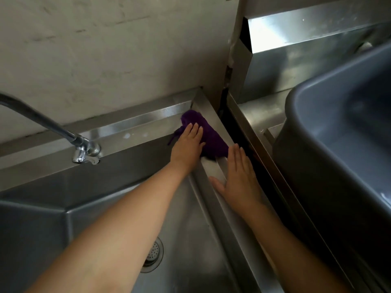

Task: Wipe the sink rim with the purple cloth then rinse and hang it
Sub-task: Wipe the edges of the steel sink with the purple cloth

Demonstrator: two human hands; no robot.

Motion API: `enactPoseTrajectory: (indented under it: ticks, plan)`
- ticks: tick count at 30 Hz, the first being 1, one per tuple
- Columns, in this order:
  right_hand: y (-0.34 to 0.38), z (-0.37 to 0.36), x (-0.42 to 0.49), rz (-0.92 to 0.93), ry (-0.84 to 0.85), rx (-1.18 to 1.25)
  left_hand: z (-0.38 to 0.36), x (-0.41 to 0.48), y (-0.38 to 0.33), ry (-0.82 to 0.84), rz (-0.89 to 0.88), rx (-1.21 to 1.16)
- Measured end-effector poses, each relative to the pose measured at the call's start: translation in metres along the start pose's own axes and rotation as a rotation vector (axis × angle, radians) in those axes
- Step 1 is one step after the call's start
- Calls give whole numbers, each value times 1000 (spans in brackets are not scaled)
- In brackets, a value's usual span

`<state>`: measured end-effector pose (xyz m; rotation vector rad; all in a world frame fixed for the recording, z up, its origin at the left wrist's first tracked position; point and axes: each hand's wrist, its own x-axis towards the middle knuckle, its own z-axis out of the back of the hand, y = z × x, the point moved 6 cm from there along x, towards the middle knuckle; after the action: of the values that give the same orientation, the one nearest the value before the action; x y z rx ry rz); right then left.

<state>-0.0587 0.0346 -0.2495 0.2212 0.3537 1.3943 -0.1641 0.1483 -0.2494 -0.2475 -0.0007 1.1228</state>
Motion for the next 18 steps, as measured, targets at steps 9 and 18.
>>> enactPoseTrajectory:
  ticks: [9,18]
  plan:
    - [13,6,31,5,6,61,7,11,6,-14,75,70]
    - [38,9,83,122,-97,25,22,25,18,77,48,-32]
